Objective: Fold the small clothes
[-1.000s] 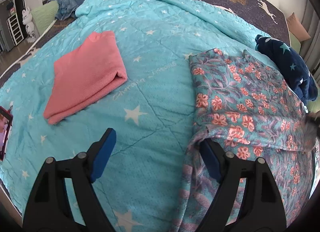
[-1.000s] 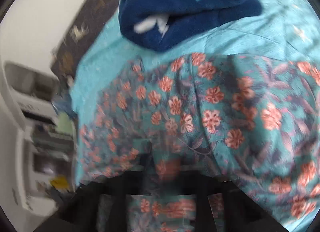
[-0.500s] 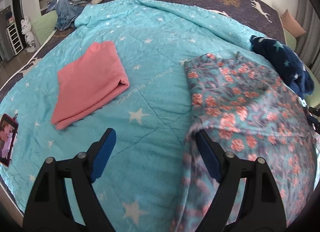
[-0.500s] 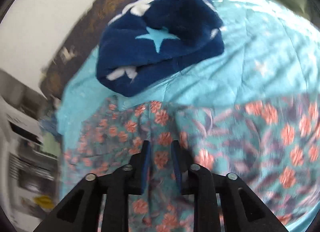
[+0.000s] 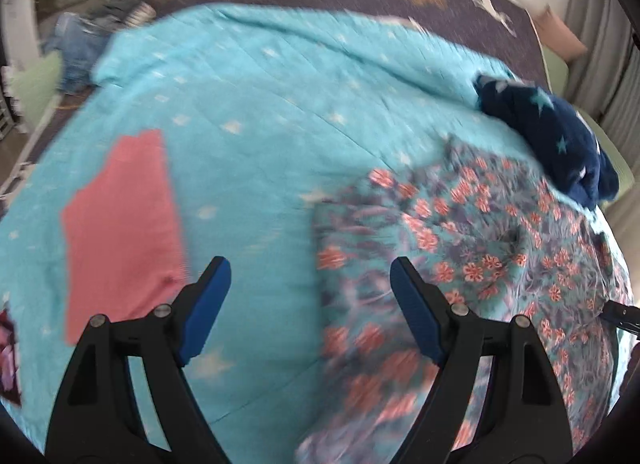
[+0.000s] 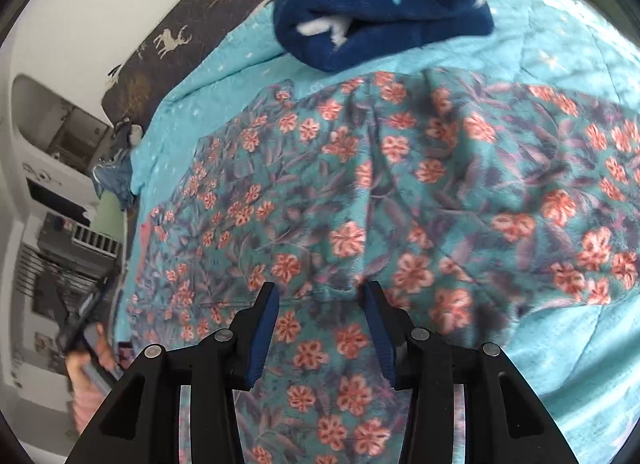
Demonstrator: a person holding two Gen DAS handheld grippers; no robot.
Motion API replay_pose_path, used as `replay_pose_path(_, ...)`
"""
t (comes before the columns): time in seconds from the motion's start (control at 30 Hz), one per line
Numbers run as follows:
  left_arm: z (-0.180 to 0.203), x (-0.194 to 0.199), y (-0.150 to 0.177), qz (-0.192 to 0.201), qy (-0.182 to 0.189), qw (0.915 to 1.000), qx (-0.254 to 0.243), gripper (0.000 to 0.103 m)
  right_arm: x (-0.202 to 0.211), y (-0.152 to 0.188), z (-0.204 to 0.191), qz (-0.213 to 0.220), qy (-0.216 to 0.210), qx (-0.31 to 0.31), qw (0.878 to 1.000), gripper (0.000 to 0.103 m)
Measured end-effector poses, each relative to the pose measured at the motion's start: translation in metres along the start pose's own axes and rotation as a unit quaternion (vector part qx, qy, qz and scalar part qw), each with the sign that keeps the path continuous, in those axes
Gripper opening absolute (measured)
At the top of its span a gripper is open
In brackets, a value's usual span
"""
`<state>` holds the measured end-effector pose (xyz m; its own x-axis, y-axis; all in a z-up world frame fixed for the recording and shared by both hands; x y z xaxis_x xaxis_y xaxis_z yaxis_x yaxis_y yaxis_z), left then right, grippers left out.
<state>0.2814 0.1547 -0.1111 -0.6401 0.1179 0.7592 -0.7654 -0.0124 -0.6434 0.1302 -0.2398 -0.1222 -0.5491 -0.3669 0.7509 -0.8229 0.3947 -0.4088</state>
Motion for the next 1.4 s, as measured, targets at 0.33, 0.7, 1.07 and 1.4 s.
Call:
replay_pose_path(0.33,-0.003,-0.001,-0.016,0.026,0.047,0.9975,0.046,0.005,0.004,-0.021,-0.011,0.049,0.01,0.003,0.999,0.013)
replay_pose_path(0.7,-0.022,0.024,0.008,0.034,0.021,0.9973,0.061,0.027,0.015,-0.002,0.001,0.037,0.057,0.03,0.997,0.032)
replay_pose_path(1.07,0.073,0.05,0.024,0.023,0.131,0.991,-0.009,0.051,0.074,0.001,0.053,0.096,0.079,-0.048,0.991,0.034)
replay_pose_path(1.4,0.105,0.052,0.043,0.038,0.004,0.9974,-0.061,0.052,0.129,0.021,0.154,0.134,0.052,-0.207,0.968,0.043)
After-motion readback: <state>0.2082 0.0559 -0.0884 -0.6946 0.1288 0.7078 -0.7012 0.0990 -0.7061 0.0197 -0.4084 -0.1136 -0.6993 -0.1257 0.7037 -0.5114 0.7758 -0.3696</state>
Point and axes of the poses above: each gripper's, at about its wrist camera, not at the fingertips, and x roughly against the way its jaws point, z to its right, y to its underside, the point moved 5 cm from there along -x, roughly the way its jaws point, and after that the axes turned 2 degrees about z, right-handed, at the moved point
